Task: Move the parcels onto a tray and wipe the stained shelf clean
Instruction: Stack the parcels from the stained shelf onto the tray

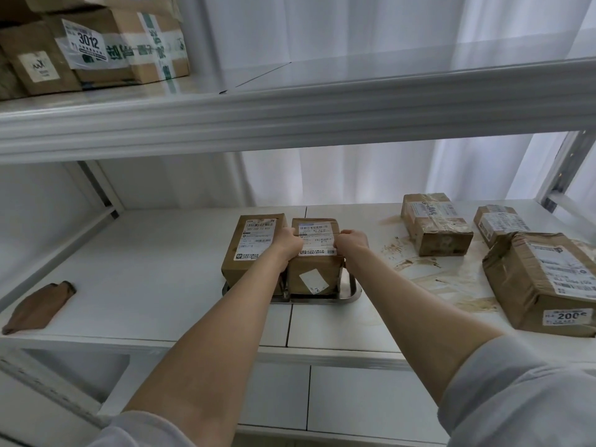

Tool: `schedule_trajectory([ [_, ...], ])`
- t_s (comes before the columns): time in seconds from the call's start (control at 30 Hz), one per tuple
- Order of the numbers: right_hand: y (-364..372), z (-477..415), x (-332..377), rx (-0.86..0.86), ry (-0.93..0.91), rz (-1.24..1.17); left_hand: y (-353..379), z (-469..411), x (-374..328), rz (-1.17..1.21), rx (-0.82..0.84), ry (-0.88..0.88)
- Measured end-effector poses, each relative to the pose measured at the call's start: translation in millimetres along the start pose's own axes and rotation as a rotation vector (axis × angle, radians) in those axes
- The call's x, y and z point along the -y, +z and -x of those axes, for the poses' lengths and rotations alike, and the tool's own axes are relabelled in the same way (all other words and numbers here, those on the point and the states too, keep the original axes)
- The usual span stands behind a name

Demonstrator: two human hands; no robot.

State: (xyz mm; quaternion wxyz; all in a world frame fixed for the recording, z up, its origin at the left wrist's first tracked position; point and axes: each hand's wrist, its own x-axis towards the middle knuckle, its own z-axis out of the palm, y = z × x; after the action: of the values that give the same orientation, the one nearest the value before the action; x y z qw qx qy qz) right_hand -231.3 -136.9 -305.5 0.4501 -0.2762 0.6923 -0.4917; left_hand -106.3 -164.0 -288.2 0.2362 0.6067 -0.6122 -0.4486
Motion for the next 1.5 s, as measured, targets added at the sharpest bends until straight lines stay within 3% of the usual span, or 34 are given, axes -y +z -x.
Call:
schedule_trajectory([
  [0.17,-3,0,-1,-0.100,-0.028,0.025,3,0,1,-0.015,0.064,0.013],
  [0.57,-8,2,-2,-0.001,0.002,0.063,9,4,0,-0.122,0.126,0.028],
  [0.93,-29,-4,6,-0.183,-0.116,0.062,11,2,-28,-0.234,-0.097,0.261],
  [1.27,-108,-10,6,-0.353,-0.095,0.041,91,10,-74,-0.190,0.041,0.381],
  [1.5,-174,-33,7,-0.374,-0.094,0.088,161,2,-108,-0.112,0.083,0.296],
])
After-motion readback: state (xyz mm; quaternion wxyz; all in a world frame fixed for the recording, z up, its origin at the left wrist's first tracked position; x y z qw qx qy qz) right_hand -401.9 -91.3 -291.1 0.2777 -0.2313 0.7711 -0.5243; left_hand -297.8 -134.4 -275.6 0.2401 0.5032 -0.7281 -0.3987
